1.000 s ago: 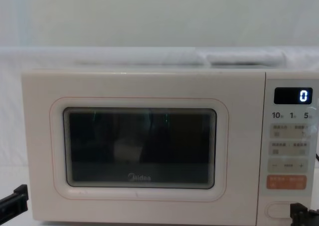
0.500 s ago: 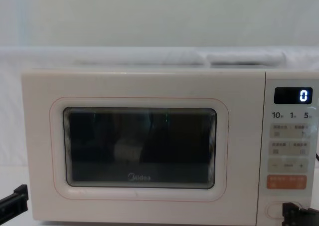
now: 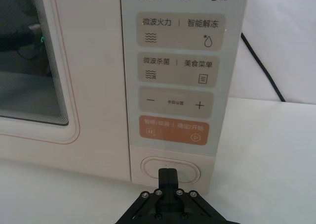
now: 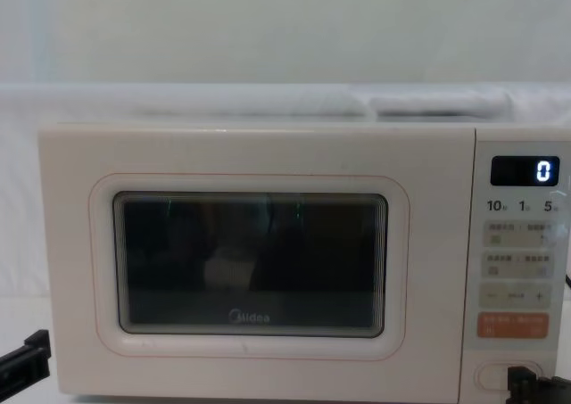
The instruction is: Press the button to open the microwave door with one hand; close the microwave door with the other hand.
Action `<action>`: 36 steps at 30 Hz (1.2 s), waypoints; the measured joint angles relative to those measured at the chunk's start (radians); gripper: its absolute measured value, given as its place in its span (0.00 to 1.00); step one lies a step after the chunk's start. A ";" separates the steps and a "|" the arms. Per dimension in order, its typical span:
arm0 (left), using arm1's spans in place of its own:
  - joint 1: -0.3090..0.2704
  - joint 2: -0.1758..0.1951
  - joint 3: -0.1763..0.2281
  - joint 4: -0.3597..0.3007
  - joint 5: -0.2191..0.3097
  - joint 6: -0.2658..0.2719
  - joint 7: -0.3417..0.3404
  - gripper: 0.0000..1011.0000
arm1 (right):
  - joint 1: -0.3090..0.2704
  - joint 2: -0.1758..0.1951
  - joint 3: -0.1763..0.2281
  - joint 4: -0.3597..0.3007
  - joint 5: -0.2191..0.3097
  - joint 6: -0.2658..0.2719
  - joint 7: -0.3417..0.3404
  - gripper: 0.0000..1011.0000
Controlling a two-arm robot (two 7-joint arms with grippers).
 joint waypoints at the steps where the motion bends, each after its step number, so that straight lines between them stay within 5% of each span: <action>1: 0.000 0.000 0.000 0.000 0.000 0.000 0.000 0.99 | 0.002 -0.001 0.002 0.003 0.001 -0.001 0.000 0.00; 36: 0.000 0.000 0.000 0.000 0.000 0.000 0.000 0.99 | 0.058 -0.022 0.020 0.088 0.005 -0.014 -0.008 0.00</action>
